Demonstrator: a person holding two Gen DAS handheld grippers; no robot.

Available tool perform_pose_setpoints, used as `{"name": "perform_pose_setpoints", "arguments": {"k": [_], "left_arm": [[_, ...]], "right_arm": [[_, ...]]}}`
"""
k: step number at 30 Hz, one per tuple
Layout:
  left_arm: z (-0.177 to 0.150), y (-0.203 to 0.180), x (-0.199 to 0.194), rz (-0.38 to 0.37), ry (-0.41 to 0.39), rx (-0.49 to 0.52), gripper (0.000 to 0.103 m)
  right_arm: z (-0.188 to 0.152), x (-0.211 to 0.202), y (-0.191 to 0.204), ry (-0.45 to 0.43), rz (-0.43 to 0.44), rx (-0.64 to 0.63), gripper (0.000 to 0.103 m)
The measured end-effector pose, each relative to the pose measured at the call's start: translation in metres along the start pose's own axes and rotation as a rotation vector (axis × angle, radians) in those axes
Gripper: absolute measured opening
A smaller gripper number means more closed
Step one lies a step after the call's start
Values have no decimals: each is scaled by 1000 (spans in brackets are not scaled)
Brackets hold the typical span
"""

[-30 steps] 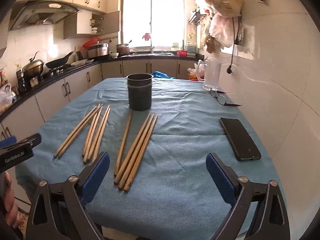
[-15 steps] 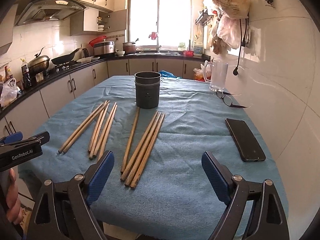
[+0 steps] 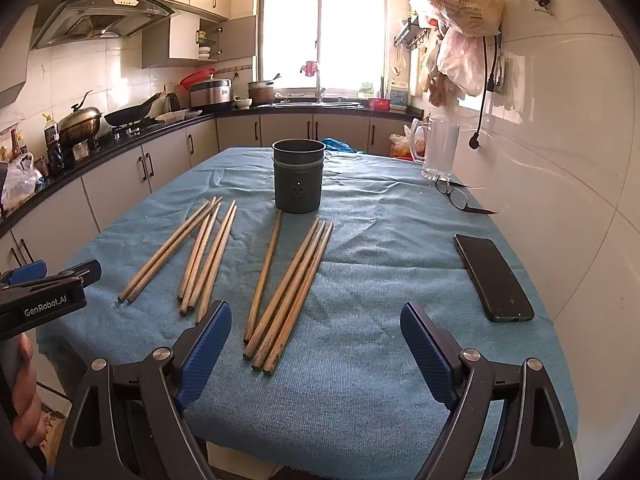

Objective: Organize utensils
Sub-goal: 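Move both tools over the loose wooden chopsticks on the towel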

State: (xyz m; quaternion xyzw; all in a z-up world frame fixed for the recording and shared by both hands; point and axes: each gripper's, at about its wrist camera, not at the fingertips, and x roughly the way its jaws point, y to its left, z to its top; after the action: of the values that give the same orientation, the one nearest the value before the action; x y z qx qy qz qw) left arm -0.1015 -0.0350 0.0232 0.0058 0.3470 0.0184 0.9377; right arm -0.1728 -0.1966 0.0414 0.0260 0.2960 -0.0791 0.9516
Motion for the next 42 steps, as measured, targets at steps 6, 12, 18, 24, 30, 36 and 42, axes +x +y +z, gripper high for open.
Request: {"name": "perform_pose_setpoints", "arguments": {"k": [6, 12, 18, 24, 30, 36, 42], "left_arm": [[-1, 1, 1, 1, 1, -1, 96], [-1, 1, 1, 1, 1, 0, 96], [-2, 1, 3, 2, 8, 1, 96], [-2, 1, 4, 3, 11, 1, 96], [0, 8, 12, -4, 34, 0, 96], [24, 25, 30, -53, 94, 0, 96], [62, 28, 67, -174, 210, 11, 84]], "right_arm": [[0, 2, 1, 9, 3, 1, 90], [0, 4, 2, 12, 6, 0, 90], [-1, 5, 2, 20, 10, 2, 87], [0, 7, 2, 27, 14, 6, 85], [2, 10, 0, 35, 25, 12, 82], [13, 18, -4, 83, 126, 26, 70], [39, 45, -4, 182, 265, 86, 51]]}}
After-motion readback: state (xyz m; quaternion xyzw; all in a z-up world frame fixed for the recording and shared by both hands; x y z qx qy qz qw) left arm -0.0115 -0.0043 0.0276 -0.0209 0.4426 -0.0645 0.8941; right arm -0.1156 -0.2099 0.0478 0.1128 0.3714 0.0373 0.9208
